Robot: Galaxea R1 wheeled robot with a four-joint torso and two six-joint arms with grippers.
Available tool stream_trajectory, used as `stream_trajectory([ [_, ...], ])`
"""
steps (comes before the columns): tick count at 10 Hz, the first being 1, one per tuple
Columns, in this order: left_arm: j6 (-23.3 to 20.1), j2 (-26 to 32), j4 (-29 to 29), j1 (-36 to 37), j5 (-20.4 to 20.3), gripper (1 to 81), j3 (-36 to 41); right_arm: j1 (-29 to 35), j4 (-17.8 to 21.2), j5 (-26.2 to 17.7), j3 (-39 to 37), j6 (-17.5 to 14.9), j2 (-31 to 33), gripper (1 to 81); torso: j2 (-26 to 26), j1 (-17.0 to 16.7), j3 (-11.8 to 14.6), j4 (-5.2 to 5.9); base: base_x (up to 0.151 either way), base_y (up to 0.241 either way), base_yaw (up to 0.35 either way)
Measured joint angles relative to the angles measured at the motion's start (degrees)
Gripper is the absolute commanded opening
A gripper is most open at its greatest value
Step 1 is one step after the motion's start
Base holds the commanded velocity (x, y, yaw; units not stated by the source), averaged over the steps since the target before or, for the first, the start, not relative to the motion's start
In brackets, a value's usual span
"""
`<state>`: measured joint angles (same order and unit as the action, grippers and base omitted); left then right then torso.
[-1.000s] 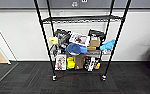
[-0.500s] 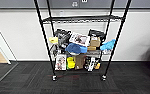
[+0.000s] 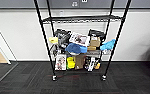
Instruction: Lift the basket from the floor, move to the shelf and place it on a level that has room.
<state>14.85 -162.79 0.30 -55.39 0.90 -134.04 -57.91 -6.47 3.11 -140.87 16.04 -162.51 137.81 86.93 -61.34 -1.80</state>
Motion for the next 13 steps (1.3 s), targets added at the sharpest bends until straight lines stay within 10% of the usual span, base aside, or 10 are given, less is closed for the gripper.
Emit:
stream_trajectory([
  [13,0.26,11.67,-0.01,-0.04,0.59,1.0,19.74,-0.78,0.02,-1.07,20.37,3.19,12.76,1.0,-7.63,-4.68,-0.04,0.00,0.000,0.000,0.000],
])
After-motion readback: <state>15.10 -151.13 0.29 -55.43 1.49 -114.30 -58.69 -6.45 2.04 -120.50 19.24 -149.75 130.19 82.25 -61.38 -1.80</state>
